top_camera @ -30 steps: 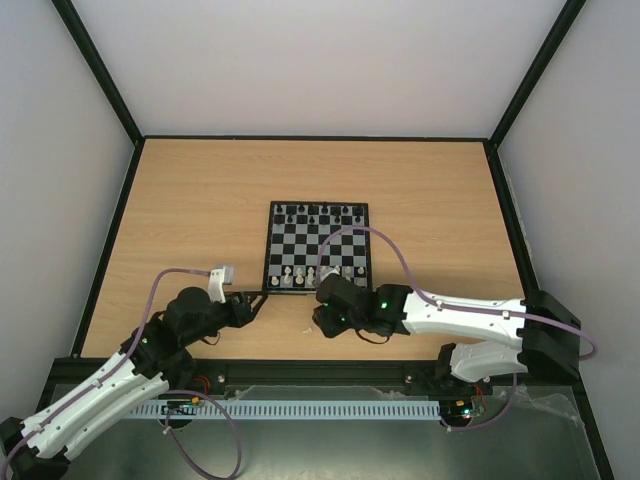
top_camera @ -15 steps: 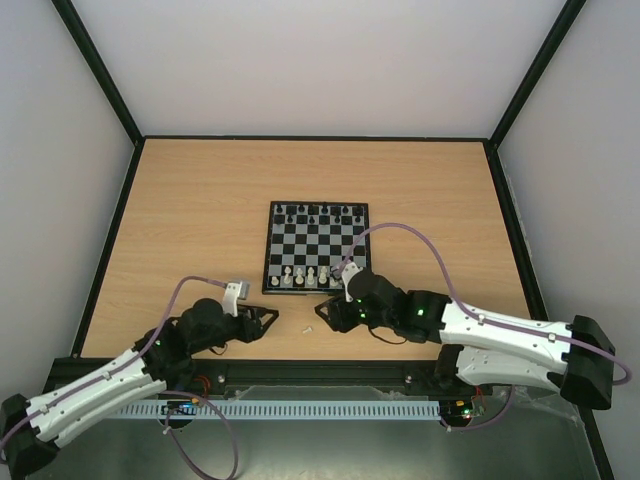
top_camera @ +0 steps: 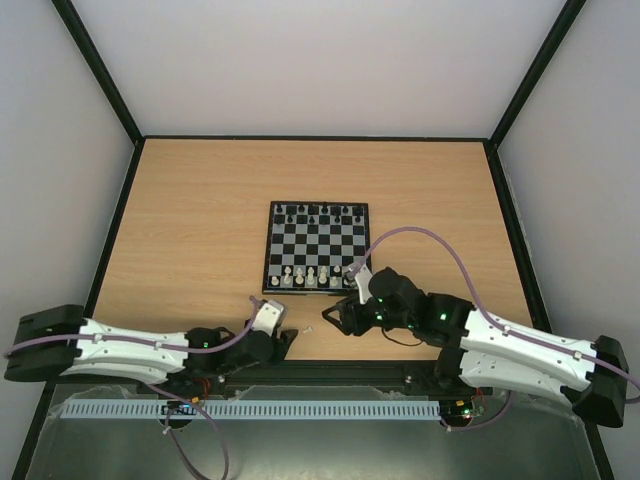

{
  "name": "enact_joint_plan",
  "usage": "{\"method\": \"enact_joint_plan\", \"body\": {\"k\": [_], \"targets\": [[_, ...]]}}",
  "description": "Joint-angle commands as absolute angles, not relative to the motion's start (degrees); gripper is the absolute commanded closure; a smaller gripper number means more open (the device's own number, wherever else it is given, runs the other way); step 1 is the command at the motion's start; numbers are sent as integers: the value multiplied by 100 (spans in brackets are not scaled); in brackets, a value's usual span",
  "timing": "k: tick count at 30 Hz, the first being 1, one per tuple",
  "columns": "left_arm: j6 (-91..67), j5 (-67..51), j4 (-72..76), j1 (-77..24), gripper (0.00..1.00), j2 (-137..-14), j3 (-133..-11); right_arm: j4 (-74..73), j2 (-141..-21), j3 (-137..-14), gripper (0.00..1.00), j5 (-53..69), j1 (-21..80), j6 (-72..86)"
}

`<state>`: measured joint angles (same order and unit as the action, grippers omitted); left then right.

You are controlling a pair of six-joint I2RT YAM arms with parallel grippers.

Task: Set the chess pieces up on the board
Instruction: Pick up the chess piece at the center of the board.

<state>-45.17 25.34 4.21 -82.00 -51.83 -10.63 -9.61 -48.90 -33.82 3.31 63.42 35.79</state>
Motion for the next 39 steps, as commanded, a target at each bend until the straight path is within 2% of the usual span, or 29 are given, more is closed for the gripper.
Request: {"method": "enact_joint_plan", "body": {"k": [1, 8, 12, 16, 26, 39], "targets": [[-4010, 3843, 1486, -8482, 46, -5966, -1215, -1455, -4537, -3332, 48, 693, 6250, 3329], [-3446, 4049, 2040, -8810, 46, -7210, -1489, -1618, -4117, -3272, 48, 922, 6240, 3329], [-3125, 3783, 2433, -8894, 48, -7575, -1495, -1604, -4021, -3233, 48, 1051, 6240, 3335], [-2983, 3505, 2746, -8894, 49, -7751, -1402, -1599, -3954, -3219, 48, 1097, 6240, 3325], [-2991, 3393, 2823, -8886, 65, -7801, -1227, -1567, -3988, -3228, 48, 1087, 6241, 3283], [-2942, 3522, 2999, -8750, 65, -8291, -1317, -1564, -4034, -3234, 48, 1050, 6240, 3276]]}}
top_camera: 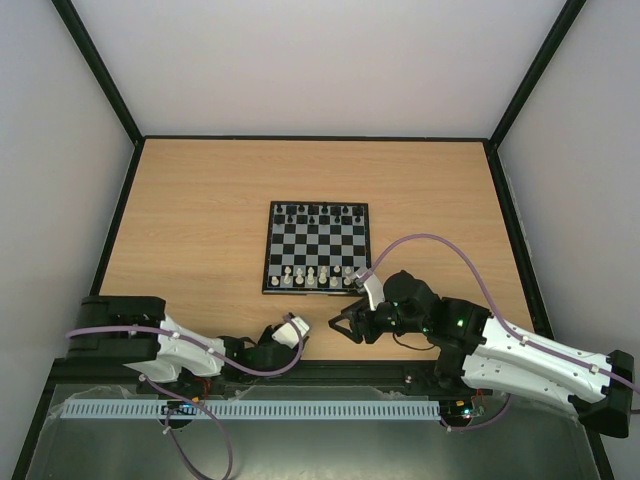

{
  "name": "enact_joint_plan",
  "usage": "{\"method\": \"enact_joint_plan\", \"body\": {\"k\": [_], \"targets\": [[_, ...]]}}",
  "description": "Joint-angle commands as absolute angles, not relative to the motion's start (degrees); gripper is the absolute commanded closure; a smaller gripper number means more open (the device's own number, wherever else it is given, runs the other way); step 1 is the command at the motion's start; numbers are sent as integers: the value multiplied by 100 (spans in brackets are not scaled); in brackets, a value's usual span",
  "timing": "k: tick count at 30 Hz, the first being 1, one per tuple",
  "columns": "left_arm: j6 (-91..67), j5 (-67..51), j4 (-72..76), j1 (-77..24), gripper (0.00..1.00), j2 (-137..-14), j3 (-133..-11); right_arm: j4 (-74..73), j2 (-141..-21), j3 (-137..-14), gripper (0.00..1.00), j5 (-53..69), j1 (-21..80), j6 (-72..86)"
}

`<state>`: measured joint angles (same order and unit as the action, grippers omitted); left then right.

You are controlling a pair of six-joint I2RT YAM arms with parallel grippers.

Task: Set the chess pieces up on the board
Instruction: Pick up the chess piece at the center of the board.

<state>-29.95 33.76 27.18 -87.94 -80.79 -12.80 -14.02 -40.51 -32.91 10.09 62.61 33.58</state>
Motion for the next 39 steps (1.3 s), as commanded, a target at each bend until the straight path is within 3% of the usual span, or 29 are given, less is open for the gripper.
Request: {"method": "enact_joint_plan", "body": {"k": [1, 10, 25, 30, 39], "targets": [[-2918, 3518, 3015, -8741, 65, -8366, -1349, -1564, -4041, -3242, 48, 1061, 6241, 3274], [-2825, 3407, 3182, -8665, 67, -8697, -1463, -1548, -4043, -3236, 48, 1064, 6240, 3252], [-3085, 3363, 2889, -8606, 85, -8807, -1578, -1525, -4035, -3217, 48, 1085, 6240, 3243], [-3199, 3335, 2885, -8606, 97, -8906, -1607, -1538, -4017, -3218, 48, 1075, 6241, 3257], [-3312, 2942, 2024, -8613, 98, -8217, -1949, -1536, -4039, -3204, 48, 1092, 6245, 3274]]}}
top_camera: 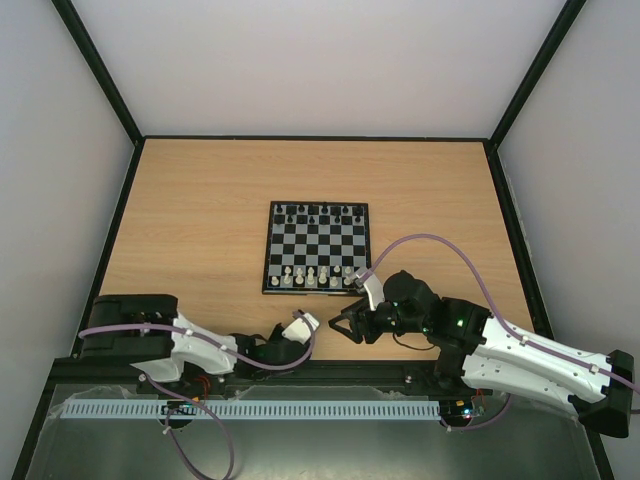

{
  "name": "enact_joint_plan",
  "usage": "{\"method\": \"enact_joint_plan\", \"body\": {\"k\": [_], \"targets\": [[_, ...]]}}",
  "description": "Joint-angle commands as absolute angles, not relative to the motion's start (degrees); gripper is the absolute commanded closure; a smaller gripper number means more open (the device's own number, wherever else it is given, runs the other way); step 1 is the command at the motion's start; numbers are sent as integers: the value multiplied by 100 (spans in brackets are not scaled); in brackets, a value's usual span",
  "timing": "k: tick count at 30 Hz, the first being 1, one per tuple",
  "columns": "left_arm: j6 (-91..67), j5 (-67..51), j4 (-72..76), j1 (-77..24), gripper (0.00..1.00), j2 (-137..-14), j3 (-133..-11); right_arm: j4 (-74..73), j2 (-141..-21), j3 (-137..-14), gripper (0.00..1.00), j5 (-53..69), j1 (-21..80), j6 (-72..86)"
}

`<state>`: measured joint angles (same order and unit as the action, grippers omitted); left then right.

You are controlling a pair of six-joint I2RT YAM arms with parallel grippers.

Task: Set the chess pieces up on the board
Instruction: Pick up the chess piece at the center of the board, then place the chess piece on the chessboard.

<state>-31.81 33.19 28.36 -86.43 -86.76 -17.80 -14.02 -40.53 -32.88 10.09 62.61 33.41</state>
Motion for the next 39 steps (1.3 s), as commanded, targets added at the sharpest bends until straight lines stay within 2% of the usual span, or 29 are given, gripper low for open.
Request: {"method": "enact_joint_plan", "body": {"k": [1, 5, 10, 16, 24, 39], "targets": [[-3302, 2847, 1875, -8620, 98, -7966, -1966, -1542, -4037, -3214, 48, 1075, 6245, 3290], [-3264, 2551, 1289, -8644, 98, -6702, -1948, -1698, -4153, -3307, 48, 918, 6206, 3458], [-3223, 2283, 547, -8705, 97, -5040, -1987, -1771, -4333, -3484, 48, 1354, 5940, 3717], [-3132, 2089, -39, -8719, 96, -3857, -2026, -1100, -4198, -3477, 51, 3547, 4994, 4117], [-3045, 1517, -194, -8719, 95, -3710, -2120, 789, -4461, -2839, 52, 5607, 4702, 4952], [-2707, 1450, -800, -8719, 95, -4121, -2616, 1100, -5578, -2732, 53, 6106, 4702, 5432]]}}
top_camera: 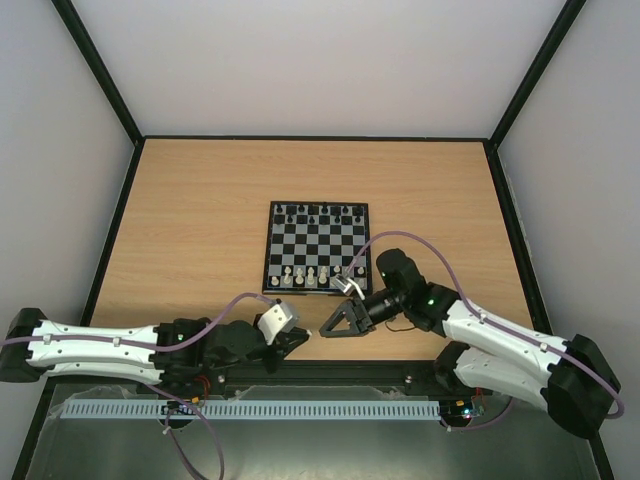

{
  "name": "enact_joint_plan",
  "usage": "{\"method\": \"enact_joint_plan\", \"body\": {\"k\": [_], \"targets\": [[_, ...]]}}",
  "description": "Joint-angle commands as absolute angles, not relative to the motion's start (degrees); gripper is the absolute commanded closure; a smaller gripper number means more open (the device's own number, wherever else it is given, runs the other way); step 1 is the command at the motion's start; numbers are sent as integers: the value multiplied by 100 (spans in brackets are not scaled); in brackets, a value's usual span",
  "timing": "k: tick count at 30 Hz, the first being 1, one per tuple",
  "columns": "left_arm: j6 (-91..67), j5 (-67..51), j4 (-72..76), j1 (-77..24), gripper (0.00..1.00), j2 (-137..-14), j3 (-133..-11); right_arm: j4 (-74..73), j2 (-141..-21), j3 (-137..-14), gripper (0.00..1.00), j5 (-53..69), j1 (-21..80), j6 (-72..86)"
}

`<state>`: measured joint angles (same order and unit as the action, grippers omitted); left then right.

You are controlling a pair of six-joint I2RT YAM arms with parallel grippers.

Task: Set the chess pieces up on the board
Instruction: Place the chess piece on the chessboard.

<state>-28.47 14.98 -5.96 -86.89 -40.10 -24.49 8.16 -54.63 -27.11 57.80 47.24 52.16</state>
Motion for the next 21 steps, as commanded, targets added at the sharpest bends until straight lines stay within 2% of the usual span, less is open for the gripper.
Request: {"method": "enact_joint_plan", "body": {"k": [1, 14, 21], "targets": [[-2700, 1446, -800, -8719, 95, -4135, -2625, 1116, -5607, -2747, 53, 6104, 4702, 5424], [-2545, 1470, -884, -8728, 95, -4055, -2720, 884, -5706, -2980, 52, 5972, 4695, 5380], [-2478, 1441, -874, -8732, 95, -3955, -2707, 1410, -5804, -2881, 52, 6079, 4695, 5904]]}}
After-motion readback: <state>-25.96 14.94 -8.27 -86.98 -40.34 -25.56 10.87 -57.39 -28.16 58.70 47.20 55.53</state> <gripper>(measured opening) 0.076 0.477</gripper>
